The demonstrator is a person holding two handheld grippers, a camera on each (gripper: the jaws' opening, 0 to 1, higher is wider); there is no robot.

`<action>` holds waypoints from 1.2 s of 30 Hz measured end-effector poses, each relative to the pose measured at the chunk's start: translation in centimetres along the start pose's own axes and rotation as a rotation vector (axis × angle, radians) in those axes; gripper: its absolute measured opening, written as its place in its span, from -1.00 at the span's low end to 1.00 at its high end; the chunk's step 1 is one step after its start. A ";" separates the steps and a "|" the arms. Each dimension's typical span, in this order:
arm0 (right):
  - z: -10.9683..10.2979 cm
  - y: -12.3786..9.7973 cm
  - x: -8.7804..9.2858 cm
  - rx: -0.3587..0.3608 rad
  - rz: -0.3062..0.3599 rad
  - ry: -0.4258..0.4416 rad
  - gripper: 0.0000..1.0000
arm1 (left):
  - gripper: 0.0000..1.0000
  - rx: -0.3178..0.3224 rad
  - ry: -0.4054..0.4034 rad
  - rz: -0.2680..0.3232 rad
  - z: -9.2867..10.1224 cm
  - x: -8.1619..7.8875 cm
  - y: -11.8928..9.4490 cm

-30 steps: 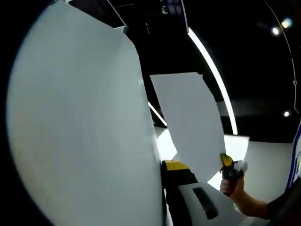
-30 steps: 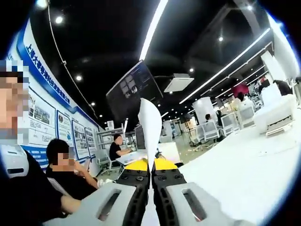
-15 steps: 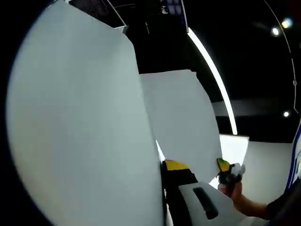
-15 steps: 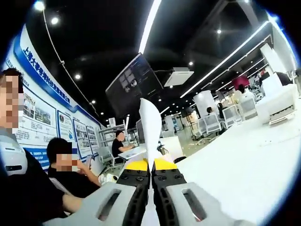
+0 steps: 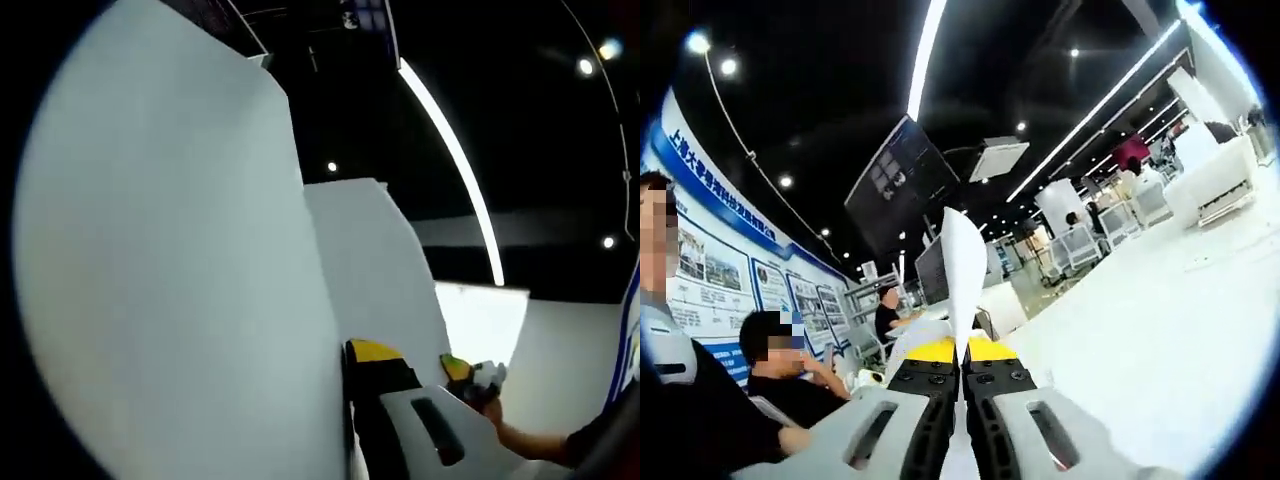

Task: Organize the stack of printing papers by aligning and flattening the scattered papers on the table

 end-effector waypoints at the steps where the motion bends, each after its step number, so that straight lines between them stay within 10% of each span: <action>1: 0.2 -0.1 0.1 -0.001 0.005 0.017 -1.00 | -0.85 0.000 -0.001 0.000 0.0 0.0 0.0; 17: -0.3 -0.6 2.0 -0.053 0.033 0.206 -1.00 | -0.81 0.009 -0.021 0.004 0.1 0.0 0.0; 36: -0.2 -0.7 2.4 -0.065 0.003 0.232 -1.00 | -0.77 0.009 -0.026 0.009 0.0 -0.1 0.0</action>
Point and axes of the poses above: the point that each gripper's makers call its tool centre point, and the gripper's own axes: y roughly forward along the fingers, z roughly to its right, x roughly out of its underside, the point moved 10 cm from there along -y, roughly backward along the fingers, and after that the axes turned 1 degree about -y, right-handed, at the moved point
